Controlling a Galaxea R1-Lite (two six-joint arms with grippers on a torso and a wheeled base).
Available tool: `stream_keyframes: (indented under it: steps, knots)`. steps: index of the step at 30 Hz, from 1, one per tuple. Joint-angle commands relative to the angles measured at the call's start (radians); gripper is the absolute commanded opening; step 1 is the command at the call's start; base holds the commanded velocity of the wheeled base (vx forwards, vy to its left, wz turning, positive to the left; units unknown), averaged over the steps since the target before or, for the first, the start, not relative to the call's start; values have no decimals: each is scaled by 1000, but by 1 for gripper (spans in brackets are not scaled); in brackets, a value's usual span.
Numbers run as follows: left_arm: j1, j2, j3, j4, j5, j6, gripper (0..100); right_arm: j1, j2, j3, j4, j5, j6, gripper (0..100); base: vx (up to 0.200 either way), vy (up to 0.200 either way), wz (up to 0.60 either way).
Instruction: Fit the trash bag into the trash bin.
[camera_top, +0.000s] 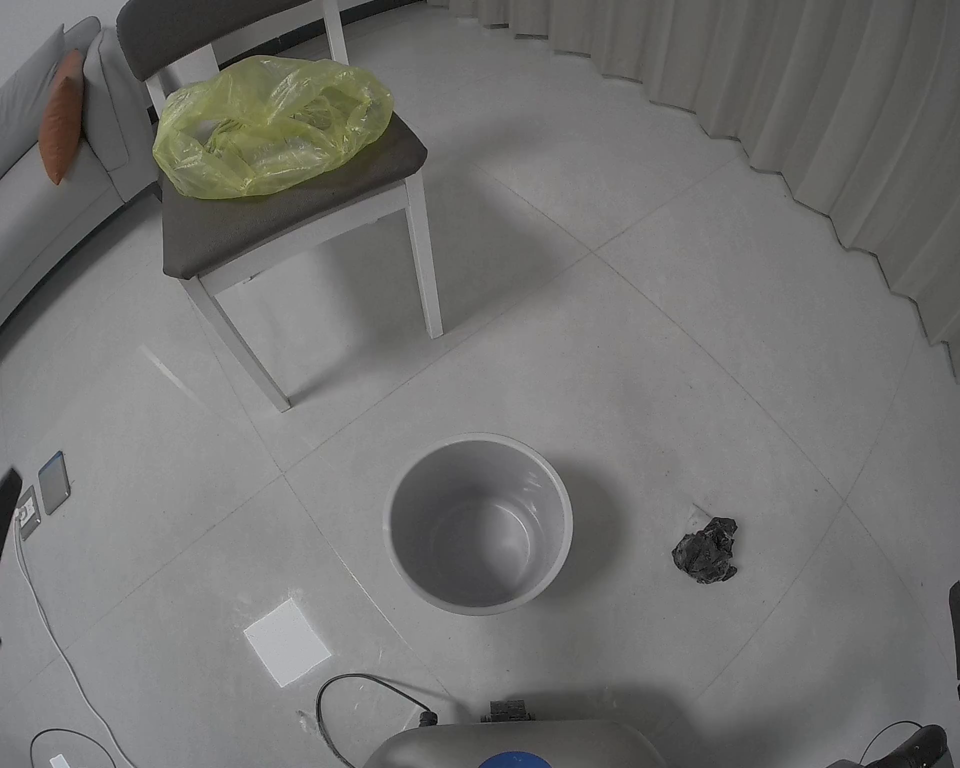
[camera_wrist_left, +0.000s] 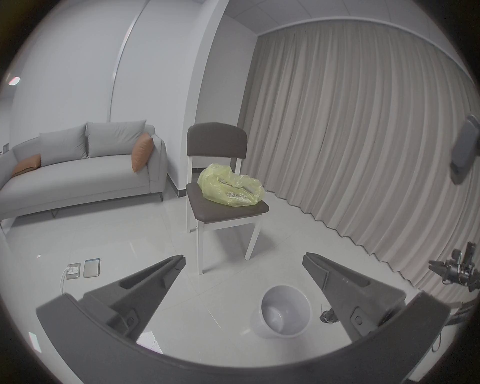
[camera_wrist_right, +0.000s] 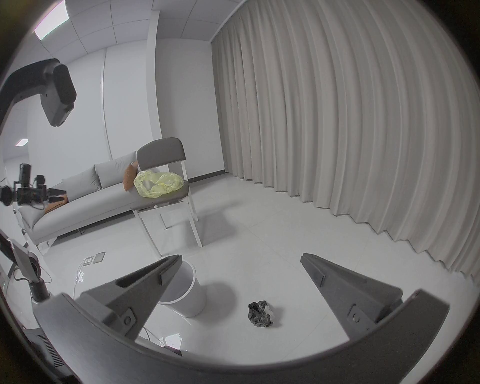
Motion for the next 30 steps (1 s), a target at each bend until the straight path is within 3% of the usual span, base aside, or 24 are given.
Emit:
stream_keyframes:
  steps: [1, 5, 16, 21, 25, 30]
  knots:
    - [20, 461, -203, -156, -20, -9, 100, 5, 113, -75, -11, 49, -5, 100, 0, 0, 0]
    - [24, 470, -154, -276, -140, -8, 100, 5, 100, -87, -12, 85, -7, 100, 50, 0, 0]
    - [80, 645, -280, -276, -141, -11, 100, -3, 82, -97, -6, 117, -12, 100, 164, 0, 0]
    - [113, 798, -424, -271, -99, -9, 100, -9, 76, -93, -6, 117, -15, 100, 0, 0, 0]
    - [115, 947, -602, -256, 12, -11, 100, -20, 68, -92, -6, 118, -15, 100, 0, 0, 0]
    - [127, 1067, -801, -204, 32, -14, 100, -35, 48, -87, -5, 120, -15, 100, 0, 0, 0]
